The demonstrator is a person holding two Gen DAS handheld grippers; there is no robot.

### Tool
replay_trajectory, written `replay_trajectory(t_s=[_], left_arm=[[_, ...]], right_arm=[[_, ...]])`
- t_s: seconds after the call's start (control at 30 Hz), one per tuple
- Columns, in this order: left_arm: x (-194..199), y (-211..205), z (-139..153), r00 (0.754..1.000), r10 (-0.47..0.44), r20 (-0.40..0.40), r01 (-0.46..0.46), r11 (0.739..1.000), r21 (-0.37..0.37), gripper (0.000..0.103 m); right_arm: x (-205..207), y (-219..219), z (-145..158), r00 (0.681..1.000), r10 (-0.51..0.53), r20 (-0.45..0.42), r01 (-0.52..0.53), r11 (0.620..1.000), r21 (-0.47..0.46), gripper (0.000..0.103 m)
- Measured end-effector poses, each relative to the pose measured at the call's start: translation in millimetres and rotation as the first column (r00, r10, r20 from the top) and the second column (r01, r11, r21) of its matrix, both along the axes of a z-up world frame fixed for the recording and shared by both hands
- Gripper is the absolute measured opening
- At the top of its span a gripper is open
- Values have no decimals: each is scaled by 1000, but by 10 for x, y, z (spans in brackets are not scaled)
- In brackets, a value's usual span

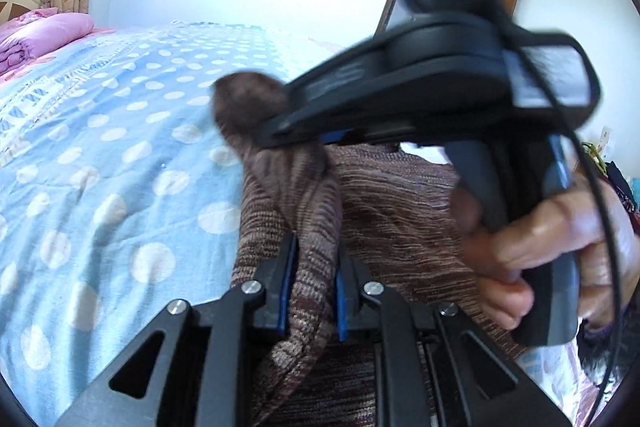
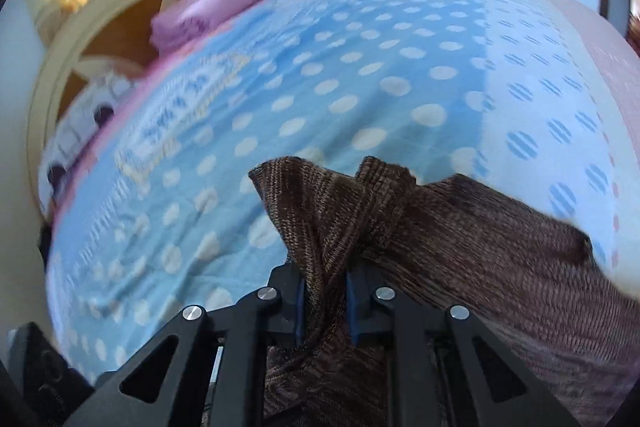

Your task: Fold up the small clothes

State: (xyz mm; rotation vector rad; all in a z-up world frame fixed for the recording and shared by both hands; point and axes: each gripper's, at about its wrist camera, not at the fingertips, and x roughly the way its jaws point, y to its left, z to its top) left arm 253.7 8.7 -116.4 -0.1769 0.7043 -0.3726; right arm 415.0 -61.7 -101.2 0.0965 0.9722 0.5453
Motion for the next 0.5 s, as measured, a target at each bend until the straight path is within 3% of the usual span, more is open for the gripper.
replay_trajectory(t_s=[0.17,0.3,0.37,0.43,0.5], left_arm=[[-139,-75,109,998,-57,32,57,998,10,19],[-327,-431,232,988,-150,46,149,989,18,15],[-425,-709,240,975,-218,46,215,975,54,11],[-511,-992,163,967,-249,51,240,960,145,11],[-500,-1126,70,965,-262,7,256,948,189,11]], right_arm=[[-223,-695,37,993,-119,-10,118,964,240,12],[-434,-1171,-6,980,-199,-23,196,929,313,11],[-496,-1367,-110,968,-247,-47,248,911,328,10],[-507,-1483,-242,960,-267,-87,280,893,352,10],[-522,-1538,-376,957,-262,-124,290,877,383,11]])
